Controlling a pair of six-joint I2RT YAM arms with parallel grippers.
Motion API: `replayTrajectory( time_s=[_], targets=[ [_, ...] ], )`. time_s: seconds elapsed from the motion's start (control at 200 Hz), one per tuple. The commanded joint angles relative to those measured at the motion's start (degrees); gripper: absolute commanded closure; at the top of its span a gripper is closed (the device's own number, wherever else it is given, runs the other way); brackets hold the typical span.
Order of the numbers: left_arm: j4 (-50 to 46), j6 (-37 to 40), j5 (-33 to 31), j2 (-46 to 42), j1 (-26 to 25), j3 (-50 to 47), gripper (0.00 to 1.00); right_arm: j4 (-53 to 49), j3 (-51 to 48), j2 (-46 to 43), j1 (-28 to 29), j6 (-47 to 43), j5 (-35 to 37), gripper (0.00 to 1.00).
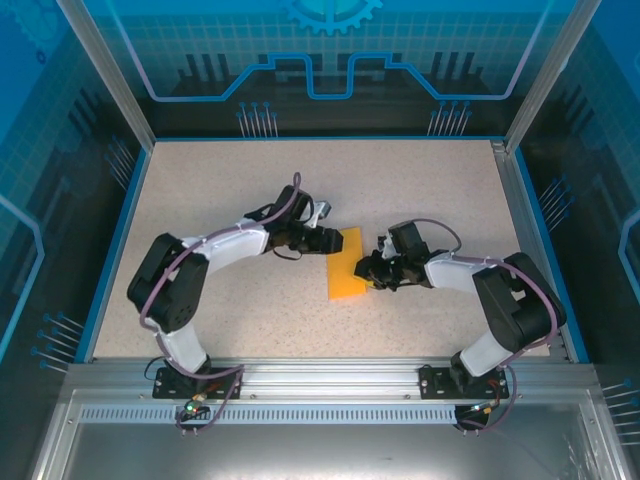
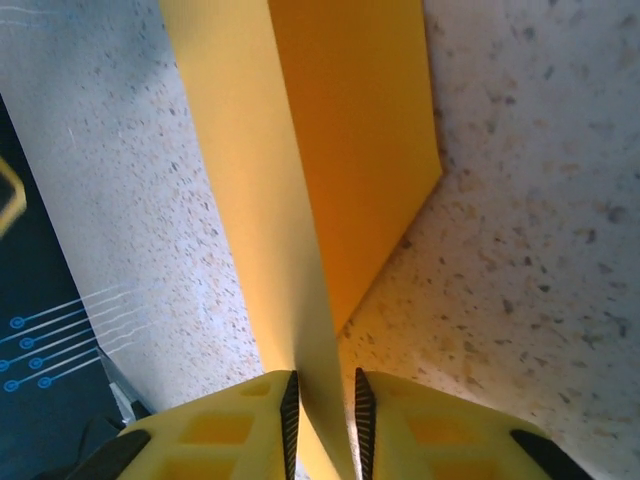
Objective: Fold a paper plane with a square sheet of paper (pick it up from the middle)
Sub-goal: Third fold the triangle at the center of the table.
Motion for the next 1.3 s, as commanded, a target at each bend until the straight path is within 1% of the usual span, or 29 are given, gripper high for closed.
replayTrajectory(
  time_s=[0.0,0.06,0.15,0.255,0.39,0.51,0.645,0.775,0.95,1.045,1.13,1.19,1.295],
  targets=[
    [2.2,4.3,-4.8,-3.7,-5.2,-4.3,0.41,-4.7,1.8,0.0,-1.8,-2.9,-1.3,0.79],
    [2.8,5.7,-8.1,-5.2,-7.8,-6.1,0.4,-4.5,2.3,0.7,-2.6,-3.4,-2.8,0.84],
    [2.1,9.8,-14.4,-6.6,-12.4,-7.5,0.38,-5.5,3.5,2.1,-3.7,-4.3,-4.4,0.88],
    [-1.1,14.8,-21.7,-5.6,-18.0,-6.3,0.36,-6.4,5.0,3.3,-4.0,-4.9,-6.1,0.89],
    [-1.9,18.5,-28.9,-4.4,-23.8,-5.7,0.33,-7.7,6.6,4.5,-4.2,-5.4,-7.1,0.89],
    [-1.6,19.3,-31.8,-3.2,-25.6,-5.2,0.3,-8.7,7.2,4.5,-4.3,-5.7,-7.3,0.88],
    [-0.6,20.2,-35.6,-1.4,-27.2,-3.8,0.28,-9.0,7.4,4.5,-4.4,-5.8,-7.7,0.88],
    [0.0,21.2,-38.7,1.1,-28.3,-2.2,0.29,-9.2,7.1,4.0,-4.7,-6.0,-8.0,0.88],
    [1.2,20.6,-40.1,1.7,-28.5,-1.9,0.31,-9.2,6.7,3.9,-5.2,-6.0,-8.2,0.88],
    [2.2,19.9,-40.8,0.7,-28.4,-3.0,0.37,-9.1,6.4,4.0,-5.4,-6.0,-8.1,0.87],
    [2.6,19.1,-40.8,0.1,-28.4,-3.3,0.51,-9.0,6.3,4.1,-5.5,-6.0,-8.2,0.86],
    [3.4,18.7,-41.2,-0.3,-28.5,-3.9,0.59,-9.1,6.1,3.9,-5.7,-6.0,-8.2,0.86],
    [3.2,18.3,-41.5,-0.4,-28.4,-3.8,0.77,-9.5,6.1,3.7,-6.1,-6.2,-8.3,0.84]
  ],
)
